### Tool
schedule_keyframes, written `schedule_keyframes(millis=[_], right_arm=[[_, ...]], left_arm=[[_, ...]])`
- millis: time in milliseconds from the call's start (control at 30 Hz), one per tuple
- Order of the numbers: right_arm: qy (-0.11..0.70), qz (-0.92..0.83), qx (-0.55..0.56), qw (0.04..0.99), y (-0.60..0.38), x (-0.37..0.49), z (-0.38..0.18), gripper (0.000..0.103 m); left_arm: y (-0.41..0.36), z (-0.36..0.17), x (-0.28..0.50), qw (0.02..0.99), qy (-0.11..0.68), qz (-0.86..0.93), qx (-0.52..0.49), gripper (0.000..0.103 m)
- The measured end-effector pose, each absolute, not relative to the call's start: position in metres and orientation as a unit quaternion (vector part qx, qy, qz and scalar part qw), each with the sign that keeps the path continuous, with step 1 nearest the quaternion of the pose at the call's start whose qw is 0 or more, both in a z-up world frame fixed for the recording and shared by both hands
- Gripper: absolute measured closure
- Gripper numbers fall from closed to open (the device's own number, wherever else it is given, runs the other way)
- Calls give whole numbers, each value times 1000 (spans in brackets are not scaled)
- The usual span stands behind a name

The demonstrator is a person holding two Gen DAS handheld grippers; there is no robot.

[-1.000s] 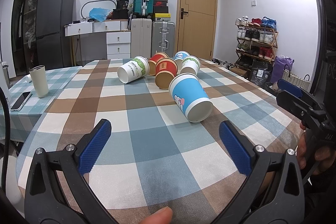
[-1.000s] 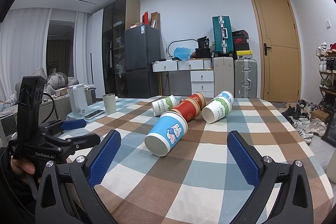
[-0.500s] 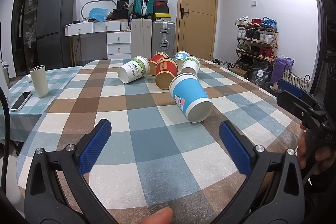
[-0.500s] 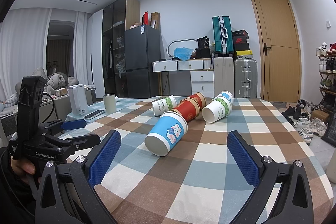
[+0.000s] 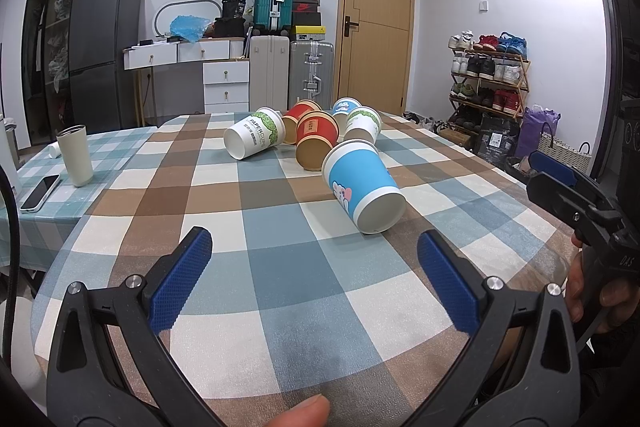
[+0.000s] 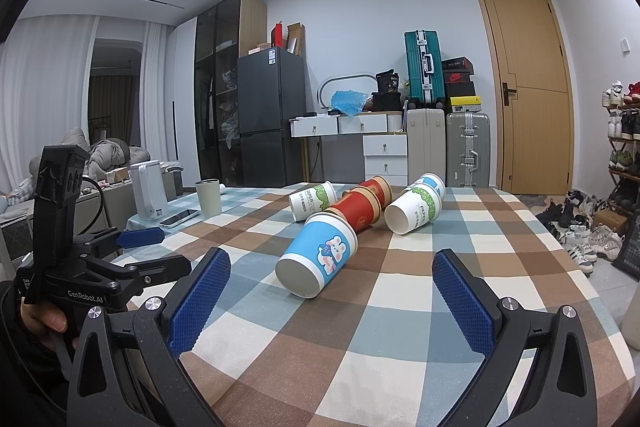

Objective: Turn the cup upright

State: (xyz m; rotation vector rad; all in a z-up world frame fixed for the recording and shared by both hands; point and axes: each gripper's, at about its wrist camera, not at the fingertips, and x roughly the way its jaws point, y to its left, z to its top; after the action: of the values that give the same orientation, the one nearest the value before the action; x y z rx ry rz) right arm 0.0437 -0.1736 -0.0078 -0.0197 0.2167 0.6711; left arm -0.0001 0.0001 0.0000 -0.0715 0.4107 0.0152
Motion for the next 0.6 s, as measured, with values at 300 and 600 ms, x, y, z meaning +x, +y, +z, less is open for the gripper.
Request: schedule_keyframes(millis=[300, 600], right_arm=[[106, 328, -9, 939, -174, 44, -8, 0], [108, 327, -9, 939, -173, 43, -8, 0]], left_arm=[[0, 0, 0, 978, 204, 8, -35, 0], [0, 0, 0, 978, 204, 7, -35, 0]])
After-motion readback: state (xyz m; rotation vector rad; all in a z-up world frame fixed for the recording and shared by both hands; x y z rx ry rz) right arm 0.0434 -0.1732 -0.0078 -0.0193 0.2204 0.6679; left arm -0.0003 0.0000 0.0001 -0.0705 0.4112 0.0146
